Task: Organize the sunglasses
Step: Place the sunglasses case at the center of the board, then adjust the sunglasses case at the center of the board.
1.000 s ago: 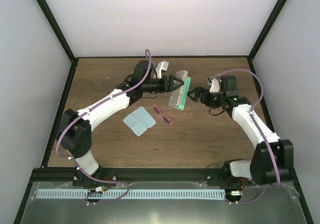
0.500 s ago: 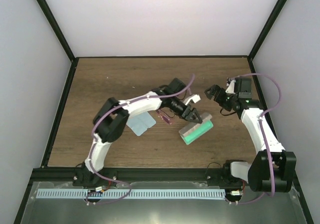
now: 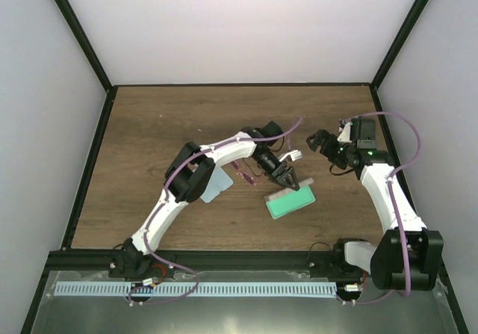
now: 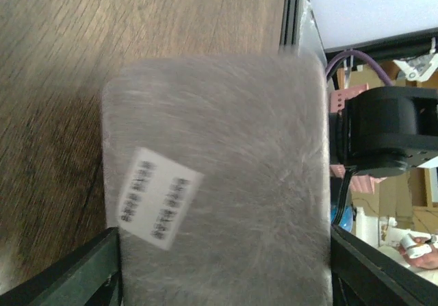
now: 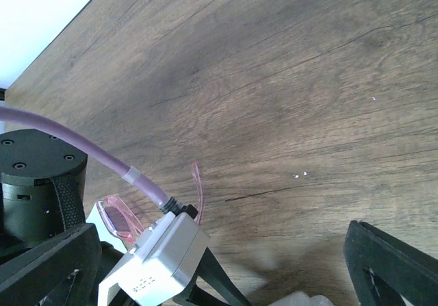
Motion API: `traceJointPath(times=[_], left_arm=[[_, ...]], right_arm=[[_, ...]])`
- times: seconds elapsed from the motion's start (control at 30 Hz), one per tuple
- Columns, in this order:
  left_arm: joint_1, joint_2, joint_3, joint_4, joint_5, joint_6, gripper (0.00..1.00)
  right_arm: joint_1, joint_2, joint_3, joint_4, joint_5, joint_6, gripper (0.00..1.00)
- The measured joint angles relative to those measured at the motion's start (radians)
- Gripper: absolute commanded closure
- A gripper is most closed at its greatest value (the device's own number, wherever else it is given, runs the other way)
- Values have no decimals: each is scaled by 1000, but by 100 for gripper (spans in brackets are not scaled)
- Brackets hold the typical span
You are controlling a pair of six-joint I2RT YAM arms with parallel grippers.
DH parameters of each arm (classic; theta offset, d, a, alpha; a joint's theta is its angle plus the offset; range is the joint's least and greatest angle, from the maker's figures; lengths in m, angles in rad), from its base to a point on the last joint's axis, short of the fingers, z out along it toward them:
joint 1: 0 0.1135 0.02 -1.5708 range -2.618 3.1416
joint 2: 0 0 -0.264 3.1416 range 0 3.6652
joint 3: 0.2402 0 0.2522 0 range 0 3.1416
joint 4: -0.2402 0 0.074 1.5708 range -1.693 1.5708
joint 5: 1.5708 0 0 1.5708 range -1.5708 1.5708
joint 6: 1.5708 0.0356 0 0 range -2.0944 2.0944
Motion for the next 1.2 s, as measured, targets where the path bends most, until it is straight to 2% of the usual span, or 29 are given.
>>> traceJointPath(times=[0.17,0.4,0.47,0.67,0.73,0.8,0.97,1.1,1.2], left_arm=[[0,-2,-2,-27,-24,27,8],[0,-44,-9,-31,-48,29,5],[0,-63,-9,-30,-65,28,0],[3,-165,-6,25,-132,-36,0],[6,-193,19,45,-143,-61,0],[9,-203,45,62,-152,-76,0],[20,-247,14,122,-230,-135,0],[50,-321,-64,199,-333,-222,0],[79,-371,-81,251,-412,-269,0]], right_arm=[[-1,-15,-1,-12,15,-10,0],[-2,-39,-27,-28,21,-16,1],[-3,-50,-27,-37,26,-18,2],[-10,-142,-72,-57,19,-12,3],[-12,-163,-90,-66,10,-9,11],[-12,-164,-98,-80,2,-8,23],[-13,-176,-123,-110,-35,9,63],[-13,-257,-219,-153,-74,53,74],[-13,-325,-296,-153,-131,101,77]])
